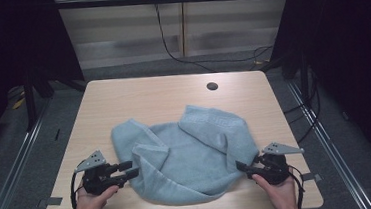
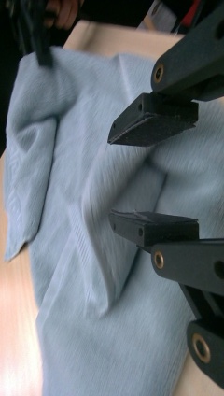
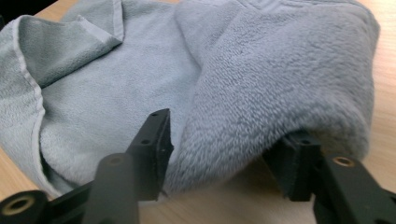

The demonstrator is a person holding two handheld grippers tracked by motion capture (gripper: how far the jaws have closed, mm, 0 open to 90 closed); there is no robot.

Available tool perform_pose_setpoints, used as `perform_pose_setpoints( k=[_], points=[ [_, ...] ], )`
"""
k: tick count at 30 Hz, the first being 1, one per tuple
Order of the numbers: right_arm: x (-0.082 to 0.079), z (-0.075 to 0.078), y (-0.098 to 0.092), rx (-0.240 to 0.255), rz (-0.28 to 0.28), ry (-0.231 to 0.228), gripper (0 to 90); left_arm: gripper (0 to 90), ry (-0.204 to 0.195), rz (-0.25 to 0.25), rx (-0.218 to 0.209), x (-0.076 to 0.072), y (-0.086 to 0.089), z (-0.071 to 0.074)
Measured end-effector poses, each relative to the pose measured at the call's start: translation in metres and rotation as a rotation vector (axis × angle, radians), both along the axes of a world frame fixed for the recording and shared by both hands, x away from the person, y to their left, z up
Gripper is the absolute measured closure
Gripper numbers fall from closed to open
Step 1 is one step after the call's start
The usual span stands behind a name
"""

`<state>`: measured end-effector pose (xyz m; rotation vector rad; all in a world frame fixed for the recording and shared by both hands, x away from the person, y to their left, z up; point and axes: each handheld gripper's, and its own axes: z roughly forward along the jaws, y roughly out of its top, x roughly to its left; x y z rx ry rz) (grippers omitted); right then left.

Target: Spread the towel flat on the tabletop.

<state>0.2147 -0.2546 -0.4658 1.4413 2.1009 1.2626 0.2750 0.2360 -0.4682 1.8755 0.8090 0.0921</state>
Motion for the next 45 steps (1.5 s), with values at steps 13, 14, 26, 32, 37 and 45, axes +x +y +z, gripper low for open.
perform_pose_setpoints(
  k=[13,14,26,32,37,45],
  points=[
    [-0.009,0.011,-0.027,0.014,-0.085,-0.038,41.8,67.9,0.031,0.043,0.069,0.065,-0.021,-0.02],
    [-0.01,0.013,-0.028,0.012,-0.087,-0.048,41.8,64.5,0.033,0.039,0.09,0.066,-0.024,-0.023],
    [0.069,0.019,0.005,0.032,0.042,-0.067,44.4,59.6,0.023,0.008,0.164,0.064,-0.029,-0.039],
    [0.125,0.009,0.044,-0.004,0.114,-0.003,42.4,63.2,0.014,0.001,0.18,0.064,-0.029,-0.04],
    [0.146,-0.02,0.063,-0.087,0.116,0.086,42.4,65.0,0.013,-0.002,0.184,0.063,-0.028,-0.04],
    [0.137,-0.021,0.059,-0.089,0.092,0.028,85.7,76.6,-0.009,-0.023,0.206,0.053,-0.024,-0.039]
  ],
)
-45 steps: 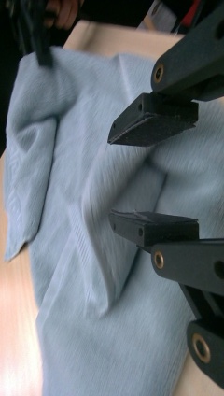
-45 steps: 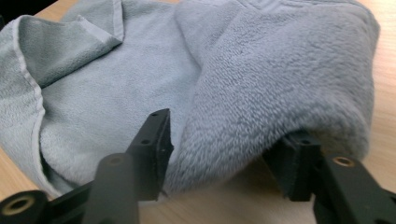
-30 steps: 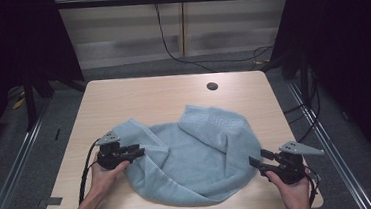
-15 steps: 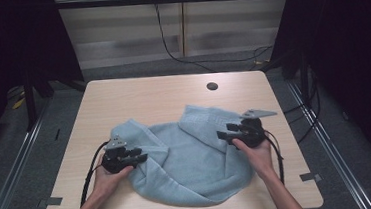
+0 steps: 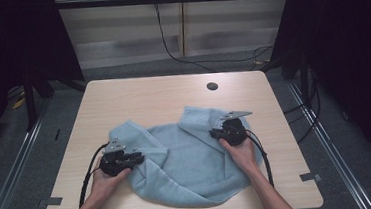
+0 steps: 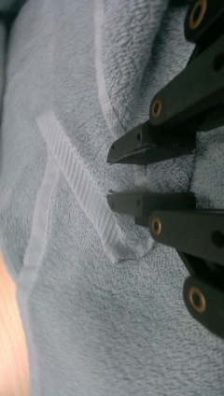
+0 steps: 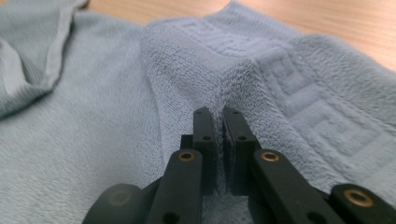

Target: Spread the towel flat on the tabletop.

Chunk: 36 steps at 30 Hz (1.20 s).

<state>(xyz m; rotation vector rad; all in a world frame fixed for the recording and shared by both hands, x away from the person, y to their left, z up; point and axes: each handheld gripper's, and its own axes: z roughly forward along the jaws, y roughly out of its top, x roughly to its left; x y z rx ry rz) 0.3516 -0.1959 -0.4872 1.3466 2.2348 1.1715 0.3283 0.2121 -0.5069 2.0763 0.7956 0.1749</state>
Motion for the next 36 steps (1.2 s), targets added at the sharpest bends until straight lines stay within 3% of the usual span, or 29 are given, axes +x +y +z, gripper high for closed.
perform_pose_setpoints(
  k=[4,11,18,21,23,26,27,30,31,32,33,34,35,36],
  points=[
    [-0.002,0.006,-0.009,0.009,-0.019,-0.017,86.3,80.7,0.023,-0.011,-0.004,-0.011,0.007,0.002],
    [-0.002,0.018,-0.037,0.022,-0.122,-0.064,86.2,84.5,0.045,-0.039,0.001,-0.032,0.014,0.005],
    [0.009,0.027,-0.061,0.018,-0.238,-0.095,84.7,86.7,0.066,-0.081,-0.029,-0.054,0.025,0.009],
    [0.015,0.029,-0.063,0.03,-0.245,-0.106,84.8,86.7,0.07,-0.089,-0.07,-0.058,0.026,0.011],
    [0.021,0.03,-0.064,0.045,-0.234,-0.098,82.6,85.6,0.07,-0.105,-0.089,-0.059,0.024,0.012],
    [0.024,0.03,-0.062,0.048,-0.219,-0.082,68.1,82.4,0.066,-0.096,-0.126,-0.056,0.024,0.015],
    [0.018,0.033,-0.057,0.055,-0.22,-0.089,60.0,78.5,0.059,-0.083,-0.144,-0.054,0.026,0.018],
    [0.008,0.037,-0.05,0.073,-0.2,-0.111,56.7,74.7,0.039,-0.048,-0.197,-0.048,0.033,0.026],
    [0.003,0.038,-0.044,0.081,-0.18,-0.12,56.4,73.3,0.035,-0.038,-0.203,-0.046,0.036,0.027],
    [-0.008,0.038,-0.028,0.067,-0.116,-0.11,56.2,72.1,0.028,-0.006,-0.223,-0.042,0.04,0.029],
    [-0.008,0.038,-0.028,0.067,-0.116,-0.11,56.2,72.1,0.026,0.013,-0.217,-0.038,0.043,0.03],
    [-0.014,0.037,-0.019,0.07,-0.081,-0.109,56.7,71.8,0.017,0.032,-0.193,-0.033,0.045,0.029],
    [-0.024,0.033,-0.001,0.078,-0.005,-0.084,58.6,70.4,0.016,0.06,-0.18,-0.028,0.048,0.028],
    [-0.024,0.033,-0.001,0.078,-0.005,-0.084,58.6,70.4,0.034,0.078,-0.184,-0.023,0.05,0.026]
  ],
)
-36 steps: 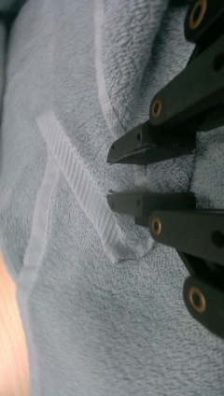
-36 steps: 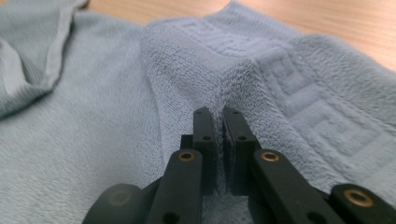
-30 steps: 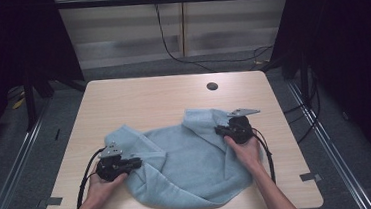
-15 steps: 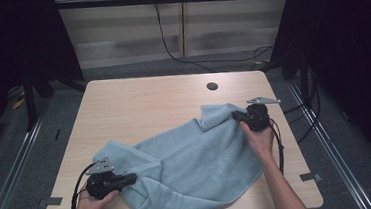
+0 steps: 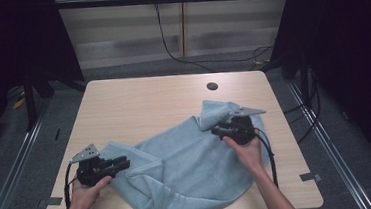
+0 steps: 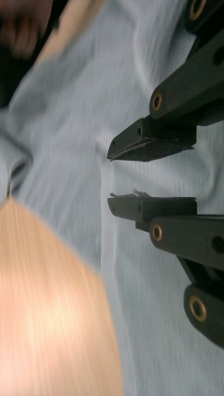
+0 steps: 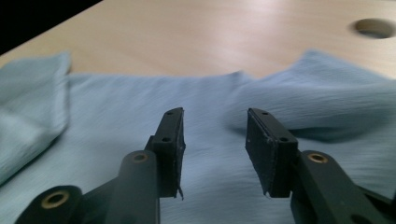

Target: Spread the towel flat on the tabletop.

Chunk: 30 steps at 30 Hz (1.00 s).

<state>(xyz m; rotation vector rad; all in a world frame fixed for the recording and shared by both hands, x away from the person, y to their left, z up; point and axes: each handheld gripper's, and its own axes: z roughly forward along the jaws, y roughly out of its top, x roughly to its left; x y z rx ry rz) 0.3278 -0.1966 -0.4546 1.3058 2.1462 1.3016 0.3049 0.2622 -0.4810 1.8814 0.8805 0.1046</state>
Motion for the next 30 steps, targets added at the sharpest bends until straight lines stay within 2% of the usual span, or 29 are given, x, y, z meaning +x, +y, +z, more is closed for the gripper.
perform_pose_setpoints(
  k=[1,2,4,6,8,11,13,15,16,17,19,21,22,24,26,27,29,30],
  points=[
    [-0.008,-0.005,0.017,-0.011,0.055,0.017,61.1,69.4,0.02,0.014,0.019,0.008,0.002,-0.004],
    [-0.011,-0.008,0.022,-0.009,0.076,0.035,61.5,68.9,0.006,0.036,0.053,0.012,0.002,-0.006],
    [-0.015,-0.011,0.027,-0.017,0.093,0.046,61.2,68.0,0.021,0.044,0.098,0.021,0.002,-0.014],
    [-0.024,-0.015,0.032,-0.051,0.134,0.072,58.7,64.7,0.026,0.051,0.144,0.024,0.0,-0.019],
    [-0.036,-0.02,0.031,-0.059,0.151,0.091,55.7,61.1,0.029,0.044,0.158,0.023,-0.001,-0.024],
    [-0.053,-0.029,0.021,-0.108,0.122,0.107,43.1,53.9,0.02,0.034,0.164,0.02,-0.006,-0.025],
    [-0.061,-0.035,0.011,-0.137,0.094,0.119,40.0,54.0,-0.003,0.015,0.197,0.016,-0.01,-0.025],
    [-0.068,-0.039,0.001,-0.176,0.069,0.119,39.5,56.9,-0.024,-0.001,0.229,0.012,-0.014,-0.025],
    [-0.073,-0.038,-0.011,-0.184,0.03,0.098,39.4,65.5,-0.029,-0.005,0.244,0.011,-0.015,-0.024],
    [-0.073,-0.038,-0.011,-0.184,0.03,0.098,39.4,65.5,-0.035,-0.009,0.254,0.01,-0.016,-0.024],
    [-0.078,-0.036,-0.022,-0.165,-0.011,0.09,39.6,74.6,-0.045,-0.022,0.265,0.007,-0.017,-0.024],
    [-0.082,-0.034,-0.031,-0.174,-0.026,0.09,39.9,78.9,-0.042,-0.029,0.257,0.004,-0.019,-0.024],
    [-0.083,-0.034,-0.035,-0.177,-0.035,0.086,39.9,79.8,-0.032,-0.04,0.25,0.001,-0.019,-0.023],
    [-0.086,-0.037,-0.041,-0.192,-0.054,0.113,38.3,80.2,-0.032,-0.058,0.248,-0.005,-0.019,-0.023],
    [-0.087,-0.045,-0.043,-0.229,-0.068,0.141,38.8,80.2,-0.027,-0.077,0.246,-0.009,-0.019,-0.023],
    [-0.086,-0.046,-0.042,-0.241,-0.057,0.122,39.5,80.1,-0.024,-0.078,0.244,-0.01,-0.02,-0.023],
    [-0.079,-0.045,-0.041,-0.249,-0.059,0.122,50.0,80.0,-0.017,-0.081,0.23,-0.01,-0.02,-0.023],
    [-0.074,-0.045,-0.041,-0.247,-0.055,0.116,58.1,79.9,-0.009,-0.079,0.22,-0.008,-0.02,-0.023]
  ],
)
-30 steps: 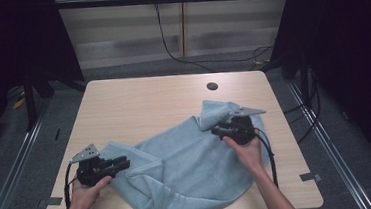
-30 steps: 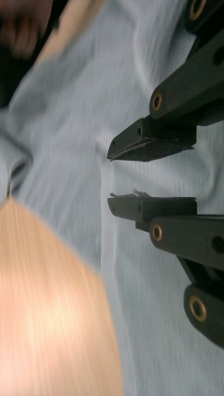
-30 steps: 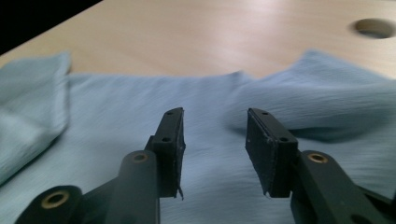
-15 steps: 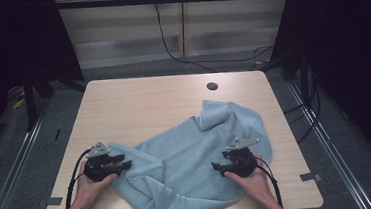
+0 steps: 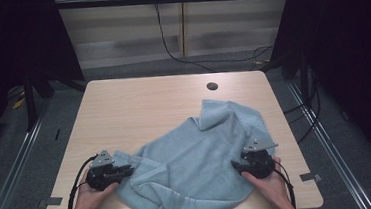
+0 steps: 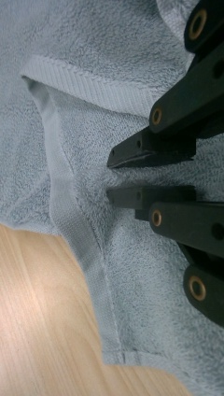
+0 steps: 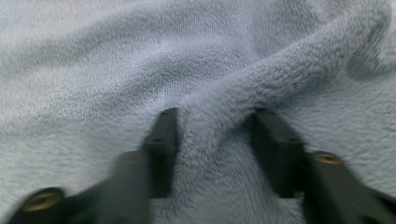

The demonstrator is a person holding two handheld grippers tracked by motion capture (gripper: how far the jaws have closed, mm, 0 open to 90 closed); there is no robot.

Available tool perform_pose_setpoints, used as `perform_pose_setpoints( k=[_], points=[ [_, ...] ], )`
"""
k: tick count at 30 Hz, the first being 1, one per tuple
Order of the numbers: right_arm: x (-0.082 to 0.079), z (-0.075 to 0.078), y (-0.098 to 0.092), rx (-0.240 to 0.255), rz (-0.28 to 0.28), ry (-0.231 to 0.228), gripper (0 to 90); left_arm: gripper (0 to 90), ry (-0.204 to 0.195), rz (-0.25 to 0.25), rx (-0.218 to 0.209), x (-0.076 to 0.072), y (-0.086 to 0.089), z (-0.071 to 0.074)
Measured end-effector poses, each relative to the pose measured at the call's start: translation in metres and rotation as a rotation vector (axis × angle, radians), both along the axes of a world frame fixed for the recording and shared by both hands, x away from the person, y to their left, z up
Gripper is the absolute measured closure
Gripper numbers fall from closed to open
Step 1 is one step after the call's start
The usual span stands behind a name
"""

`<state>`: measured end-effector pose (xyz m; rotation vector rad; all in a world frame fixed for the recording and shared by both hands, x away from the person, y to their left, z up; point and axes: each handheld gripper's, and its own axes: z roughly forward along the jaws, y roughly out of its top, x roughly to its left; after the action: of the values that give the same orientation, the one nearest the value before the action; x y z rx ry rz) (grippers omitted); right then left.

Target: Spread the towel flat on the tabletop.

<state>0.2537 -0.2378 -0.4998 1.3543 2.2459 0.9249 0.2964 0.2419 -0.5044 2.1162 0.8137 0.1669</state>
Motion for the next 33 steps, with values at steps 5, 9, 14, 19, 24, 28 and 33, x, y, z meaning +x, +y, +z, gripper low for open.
perform_pose_setpoints(
  k=[5,9,14,19,24,28,33],
  points=[
    [0.043,-0.001,0.004,0.012,0.012,-0.006,80.4,79.8,0.03,0.013,-0.044,0.005,-0.003,-0.002],
    [0.088,-0.003,0.009,0.025,-0.014,-0.004,81.8,79.7,0.038,0.014,-0.066,0.005,-0.008,-0.002],
    [0.125,-0.005,0.015,0.04,-0.048,-0.015,79.9,79.4,0.053,-0.013,-0.073,-0.002,-0.016,0.0],
    [0.111,0.008,0.022,0.091,-0.056,-0.062,65.0,78.1,0.059,-0.052,-0.094,-0.016,-0.017,0.005],
    [0.069,0.03,0.041,0.165,0.052,-0.1,62.5,75.0,0.043,-0.027,-0.125,-0.015,-0.009,0.01],
    [0.04,0.042,0.078,0.229,0.227,-0.09,64.4,75.1,0.039,0.013,-0.134,-0.009,-0.003,0.011],
    [0.028,0.045,0.13,0.269,0.402,-0.049,64.8,78.8,0.053,0.01,-0.08,0.0,-0.008,0.002]
  ],
)
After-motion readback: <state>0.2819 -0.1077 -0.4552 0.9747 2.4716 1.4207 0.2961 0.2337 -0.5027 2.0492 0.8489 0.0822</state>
